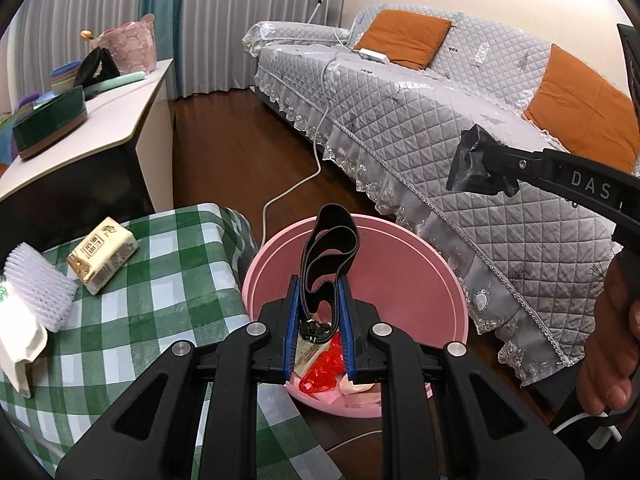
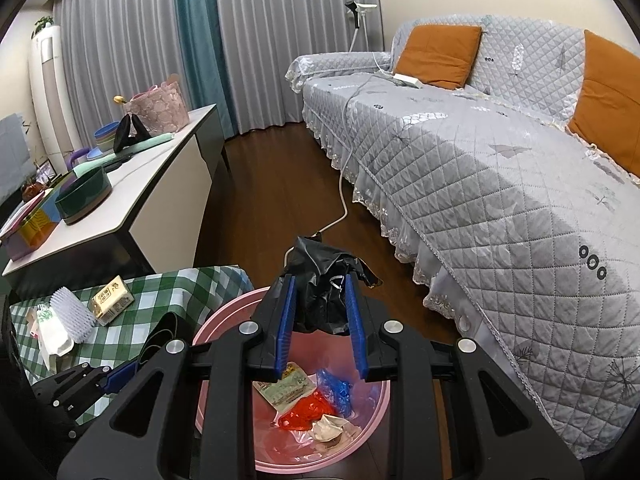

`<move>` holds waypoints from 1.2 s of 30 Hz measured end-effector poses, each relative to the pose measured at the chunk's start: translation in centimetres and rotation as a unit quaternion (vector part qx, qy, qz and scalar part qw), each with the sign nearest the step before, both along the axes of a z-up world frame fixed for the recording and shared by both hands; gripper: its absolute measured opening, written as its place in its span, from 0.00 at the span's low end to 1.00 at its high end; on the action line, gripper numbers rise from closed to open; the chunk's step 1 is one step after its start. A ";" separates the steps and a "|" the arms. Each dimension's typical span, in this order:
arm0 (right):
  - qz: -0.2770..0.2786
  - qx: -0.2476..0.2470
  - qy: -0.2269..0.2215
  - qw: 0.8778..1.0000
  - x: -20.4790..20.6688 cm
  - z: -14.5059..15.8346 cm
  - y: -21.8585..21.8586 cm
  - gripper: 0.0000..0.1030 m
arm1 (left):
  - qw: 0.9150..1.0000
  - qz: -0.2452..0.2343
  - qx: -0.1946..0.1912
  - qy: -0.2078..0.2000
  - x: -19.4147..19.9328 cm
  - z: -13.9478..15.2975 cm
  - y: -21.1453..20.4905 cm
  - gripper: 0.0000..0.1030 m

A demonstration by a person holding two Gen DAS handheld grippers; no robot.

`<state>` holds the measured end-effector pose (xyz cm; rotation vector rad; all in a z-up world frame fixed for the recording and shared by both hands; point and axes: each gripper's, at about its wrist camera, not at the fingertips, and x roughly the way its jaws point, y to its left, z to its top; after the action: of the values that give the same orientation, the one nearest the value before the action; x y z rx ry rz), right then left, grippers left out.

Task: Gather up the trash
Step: 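Open both tools to drop the bag and strap into the bucket, then move both open tools back over the table to the remaining trash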

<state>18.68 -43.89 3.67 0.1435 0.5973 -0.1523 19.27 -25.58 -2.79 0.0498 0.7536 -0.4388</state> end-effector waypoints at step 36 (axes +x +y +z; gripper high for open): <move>0.091 0.025 -0.059 0.994 -0.9 2.6 10.2 0.37 | 0.993 0.112 0.005 -0.025 -6.0 5.8 23.4 0.15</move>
<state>17.78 -33.73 6.25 0.1446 0.4928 0.0482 13.22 -2.17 3.05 -0.0155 0.7032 -0.2192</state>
